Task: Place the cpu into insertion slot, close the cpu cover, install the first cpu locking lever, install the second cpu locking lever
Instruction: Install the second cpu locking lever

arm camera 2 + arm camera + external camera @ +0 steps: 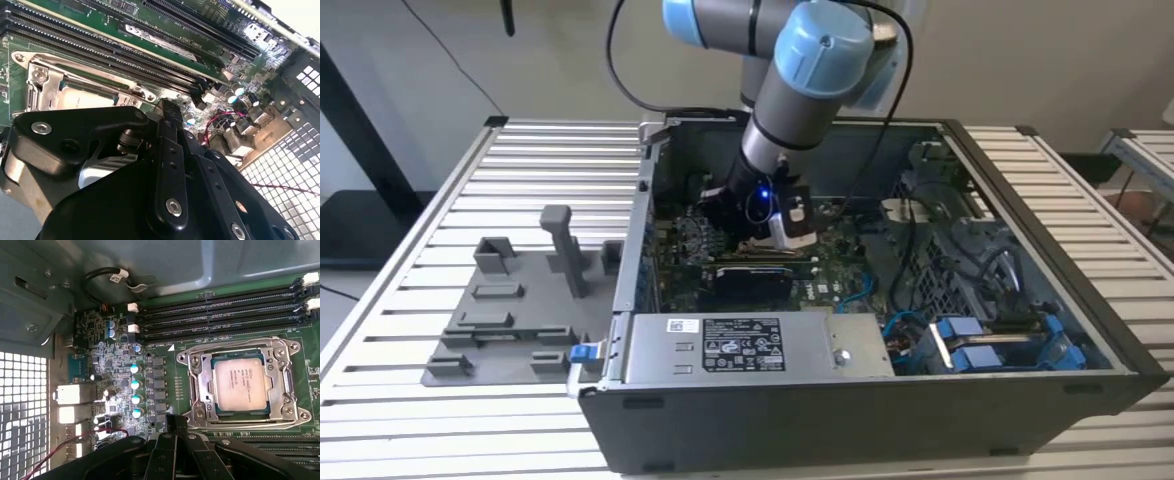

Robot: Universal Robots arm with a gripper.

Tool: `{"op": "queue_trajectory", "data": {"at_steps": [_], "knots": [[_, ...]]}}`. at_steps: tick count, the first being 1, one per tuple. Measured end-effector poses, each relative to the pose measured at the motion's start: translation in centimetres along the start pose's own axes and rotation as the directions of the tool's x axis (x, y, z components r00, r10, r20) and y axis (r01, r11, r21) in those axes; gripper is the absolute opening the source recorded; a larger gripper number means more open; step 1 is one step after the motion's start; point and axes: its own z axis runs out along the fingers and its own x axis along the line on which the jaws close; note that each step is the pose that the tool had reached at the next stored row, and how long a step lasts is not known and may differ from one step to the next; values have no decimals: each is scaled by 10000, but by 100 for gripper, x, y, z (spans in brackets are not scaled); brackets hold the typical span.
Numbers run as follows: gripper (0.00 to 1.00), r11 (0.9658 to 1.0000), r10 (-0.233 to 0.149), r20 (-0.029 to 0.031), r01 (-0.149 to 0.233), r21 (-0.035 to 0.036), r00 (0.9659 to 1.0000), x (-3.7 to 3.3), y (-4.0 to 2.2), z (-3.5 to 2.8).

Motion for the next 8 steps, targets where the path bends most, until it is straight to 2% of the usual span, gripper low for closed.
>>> {"op": "queue_trajectory", "data": {"at_steps": [8], "knots": [[11,10000,13,8,-13,59,10000,-8,-5,61]]}}
